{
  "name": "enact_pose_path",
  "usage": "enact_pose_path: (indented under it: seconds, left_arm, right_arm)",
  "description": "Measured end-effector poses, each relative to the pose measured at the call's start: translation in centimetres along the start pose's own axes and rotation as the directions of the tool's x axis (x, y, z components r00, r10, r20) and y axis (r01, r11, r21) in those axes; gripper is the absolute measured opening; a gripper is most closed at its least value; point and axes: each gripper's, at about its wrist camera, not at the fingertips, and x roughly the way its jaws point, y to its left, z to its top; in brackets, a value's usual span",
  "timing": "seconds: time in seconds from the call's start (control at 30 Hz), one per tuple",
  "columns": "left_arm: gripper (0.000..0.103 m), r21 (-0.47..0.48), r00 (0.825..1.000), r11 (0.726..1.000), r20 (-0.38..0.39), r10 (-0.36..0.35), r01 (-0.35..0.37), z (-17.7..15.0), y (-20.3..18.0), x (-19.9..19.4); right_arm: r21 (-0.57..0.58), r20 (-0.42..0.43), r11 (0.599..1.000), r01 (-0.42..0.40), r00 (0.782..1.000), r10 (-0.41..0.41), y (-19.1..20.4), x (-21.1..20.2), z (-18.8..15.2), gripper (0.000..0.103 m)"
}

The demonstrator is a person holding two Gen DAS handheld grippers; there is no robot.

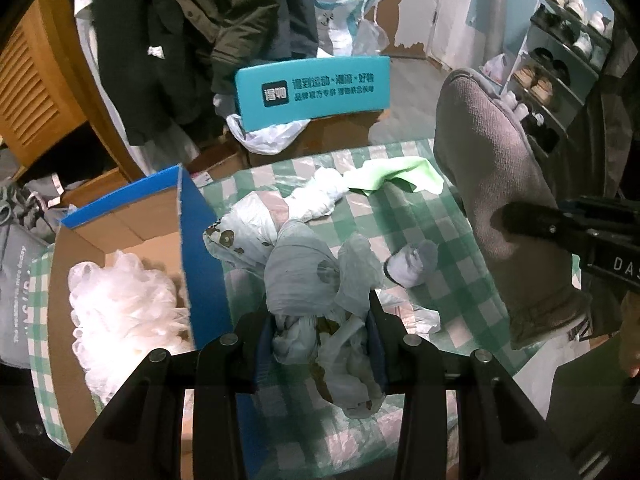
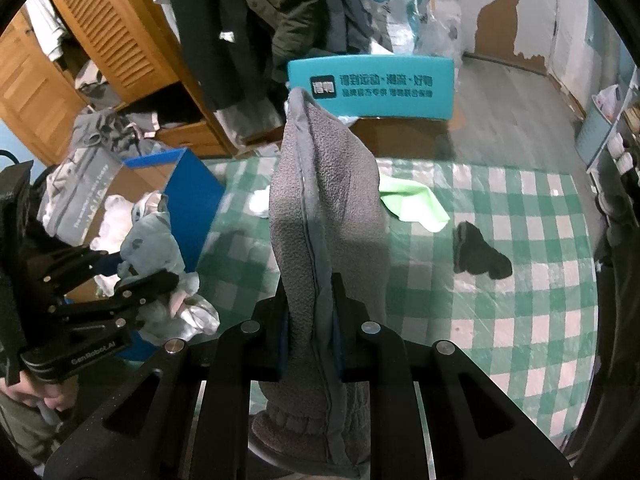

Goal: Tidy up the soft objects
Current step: 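Carry the grey sock and the white bags toward the box with both tools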

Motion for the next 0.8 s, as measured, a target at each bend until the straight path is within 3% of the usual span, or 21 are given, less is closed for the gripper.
enact_pose_path:
  seconds: [0.8]
  left_arm:
    - [0.041, -0.083, 0.996, 0.994, 0.061, 0.069, -0.064, -1.9, 5.8, -3.5]
  right_arm:
    - [-0.120, 0.010, 0.990, -0.078, 0.997, 0.080, 8.8, 0.9, 2.7, 0.015]
